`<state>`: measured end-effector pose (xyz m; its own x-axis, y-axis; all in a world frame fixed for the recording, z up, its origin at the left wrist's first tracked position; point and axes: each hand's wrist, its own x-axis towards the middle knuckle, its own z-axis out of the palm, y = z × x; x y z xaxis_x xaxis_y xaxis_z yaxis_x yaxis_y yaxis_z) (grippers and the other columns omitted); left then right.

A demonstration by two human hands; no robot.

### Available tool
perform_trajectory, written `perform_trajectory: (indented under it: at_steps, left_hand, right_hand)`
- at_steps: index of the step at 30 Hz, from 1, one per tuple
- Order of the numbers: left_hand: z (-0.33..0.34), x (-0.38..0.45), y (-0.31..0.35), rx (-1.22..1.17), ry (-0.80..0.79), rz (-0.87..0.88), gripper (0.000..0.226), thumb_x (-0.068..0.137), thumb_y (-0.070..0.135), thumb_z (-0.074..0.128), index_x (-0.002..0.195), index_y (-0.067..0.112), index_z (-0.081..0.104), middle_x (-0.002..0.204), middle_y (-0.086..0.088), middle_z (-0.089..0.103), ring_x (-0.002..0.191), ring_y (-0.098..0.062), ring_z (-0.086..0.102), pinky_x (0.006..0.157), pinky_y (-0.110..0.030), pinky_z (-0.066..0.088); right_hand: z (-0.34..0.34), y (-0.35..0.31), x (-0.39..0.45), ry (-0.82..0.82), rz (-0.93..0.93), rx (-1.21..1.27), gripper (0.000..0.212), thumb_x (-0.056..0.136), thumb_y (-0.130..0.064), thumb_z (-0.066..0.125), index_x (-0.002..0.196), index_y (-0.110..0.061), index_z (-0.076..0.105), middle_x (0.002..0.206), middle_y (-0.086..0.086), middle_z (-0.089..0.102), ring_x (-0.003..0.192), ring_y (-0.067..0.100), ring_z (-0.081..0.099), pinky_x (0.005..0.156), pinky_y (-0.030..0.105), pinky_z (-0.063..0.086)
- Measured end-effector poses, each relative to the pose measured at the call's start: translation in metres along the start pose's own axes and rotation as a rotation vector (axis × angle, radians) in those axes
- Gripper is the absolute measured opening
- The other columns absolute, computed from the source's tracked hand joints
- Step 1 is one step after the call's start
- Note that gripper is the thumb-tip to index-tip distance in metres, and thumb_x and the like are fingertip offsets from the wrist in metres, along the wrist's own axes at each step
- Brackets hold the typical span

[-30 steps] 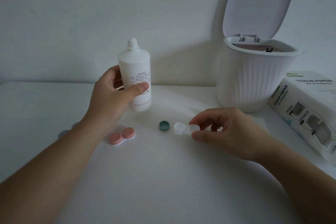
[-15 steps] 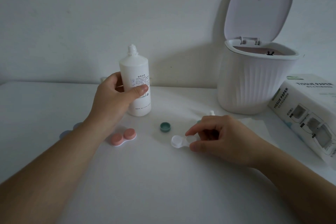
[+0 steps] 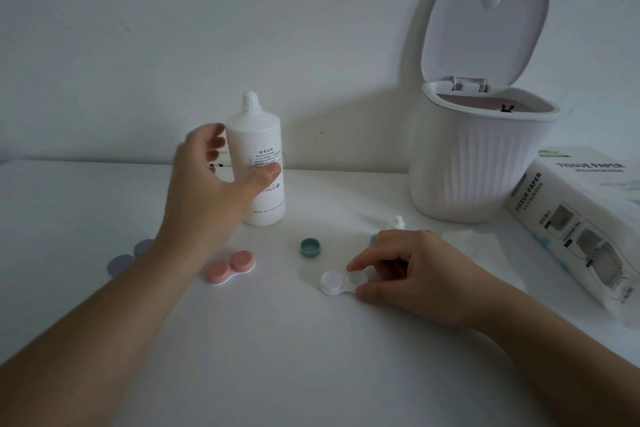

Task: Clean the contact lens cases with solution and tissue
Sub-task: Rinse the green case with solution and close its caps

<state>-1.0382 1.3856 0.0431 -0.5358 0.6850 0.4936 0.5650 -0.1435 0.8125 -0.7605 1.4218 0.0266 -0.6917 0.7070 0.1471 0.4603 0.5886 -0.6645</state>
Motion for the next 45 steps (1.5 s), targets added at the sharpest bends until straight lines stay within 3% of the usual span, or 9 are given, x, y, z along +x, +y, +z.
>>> perform_trajectory:
  at_steps: [3, 5, 8, 12, 16, 23, 33, 40, 45]
  left_hand:
    - [-0.004, -0.009, 0.012, 0.034, 0.141, 0.248, 0.053, 0.074, 0.05, 0.078, 0.117, 0.034, 0.053, 0.108, 0.01, 0.052, 0.094, -0.01, 0.053, 0.082, -0.015, 0.042]
    - [-0.005, -0.018, 0.021, -0.019, 0.072, 0.344, 0.035, 0.079, 0.044, 0.075, 0.107, 0.035, 0.056, 0.092, 0.011, 0.055, 0.082, -0.007, 0.054, 0.075, -0.01, 0.042]
    - [0.0, -0.033, 0.03, -0.105, -0.198, 0.407, 0.022, 0.082, 0.039, 0.072, 0.096, 0.025, 0.067, 0.079, 0.008, 0.061, 0.073, -0.013, 0.058, 0.064, -0.01, 0.045]
    - [0.007, -0.038, 0.031, -0.031, -0.619, 0.437, 0.019, 0.077, 0.042, 0.079, 0.085, 0.026, 0.074, 0.073, 0.009, 0.066, 0.064, -0.018, 0.059, 0.061, -0.025, 0.049]
    - [0.009, -0.036, 0.024, 0.191, -0.835, 0.415, 0.036, 0.068, 0.066, 0.072, 0.09, 0.039, 0.074, 0.085, 0.018, 0.064, 0.07, -0.014, 0.055, 0.061, -0.025, 0.044]
    - [0.012, -0.036, 0.021, 0.332, -0.933, 0.403, 0.05, 0.062, 0.071, 0.069, 0.102, 0.042, 0.073, 0.094, 0.03, 0.061, 0.082, 0.01, 0.055, 0.064, -0.009, 0.037]
    - [0.015, -0.038, 0.022, 0.35, -0.966, 0.378, 0.033, 0.07, 0.059, 0.078, 0.097, 0.04, 0.075, 0.094, 0.03, 0.063, 0.088, 0.006, 0.06, 0.067, -0.008, 0.04]
    - [0.015, -0.038, 0.023, 0.353, -0.975, 0.373, 0.025, 0.072, 0.06, 0.073, 0.09, 0.043, 0.073, 0.092, 0.029, 0.063, 0.085, 0.005, 0.059, 0.065, -0.008, 0.04]
    - [0.015, -0.037, 0.024, 0.356, -0.986, 0.377, 0.023, 0.073, 0.058, 0.073, 0.09, 0.042, 0.073, 0.091, 0.029, 0.063, 0.082, 0.007, 0.058, 0.062, -0.007, 0.037]
  right_hand:
    - [0.0, 0.0, 0.0, 0.007, -0.003, -0.019, 0.018, 0.076, -0.032, 0.083, 0.091, -0.039, 0.076, 0.073, -0.019, 0.056, 0.063, 0.001, 0.052, 0.061, 0.013, 0.04]
    - [0.001, 0.0, 0.0, 0.002, -0.001, -0.029, 0.019, 0.075, -0.035, 0.083, 0.092, -0.039, 0.076, 0.075, -0.019, 0.057, 0.064, 0.002, 0.053, 0.061, 0.014, 0.04]
    - [-0.002, 0.0, 0.0, -0.008, 0.027, 0.003, 0.025, 0.074, -0.038, 0.084, 0.097, -0.04, 0.076, 0.075, -0.018, 0.058, 0.064, 0.002, 0.053, 0.062, 0.013, 0.041]
    - [-0.012, 0.004, 0.002, 0.093, 0.048, 0.033, 0.02, 0.075, -0.037, 0.083, 0.093, -0.04, 0.075, 0.075, -0.018, 0.063, 0.059, -0.001, 0.05, 0.06, 0.011, 0.041]
    - [-0.013, 0.014, 0.007, 0.245, 0.135, -0.044, 0.021, 0.078, -0.04, 0.079, 0.093, -0.048, 0.067, 0.068, -0.02, 0.061, 0.053, -0.002, 0.05, 0.056, 0.009, 0.041]
    - [-0.003, 0.018, 0.016, 0.272, 0.231, -0.209, 0.048, 0.068, -0.062, 0.069, 0.111, -0.041, 0.068, 0.074, -0.021, 0.063, 0.066, -0.002, 0.058, 0.058, 0.023, 0.045]
    - [-0.003, 0.013, 0.018, 0.257, 0.236, -0.292, 0.014, 0.076, -0.053, 0.073, 0.078, -0.041, 0.066, 0.062, -0.012, 0.059, 0.057, 0.001, 0.054, 0.052, 0.019, 0.037]
    - [-0.004, 0.003, 0.008, 0.257, 0.083, 0.089, 0.008, 0.076, -0.034, 0.079, 0.082, -0.035, 0.073, 0.067, -0.013, 0.064, 0.053, -0.002, 0.051, 0.053, 0.01, 0.042]
    - [-0.008, -0.008, 0.004, 0.216, 0.041, 0.218, 0.017, 0.076, -0.012, 0.081, 0.082, -0.021, 0.068, 0.078, -0.001, 0.073, 0.064, 0.012, 0.064, 0.067, 0.035, 0.057]
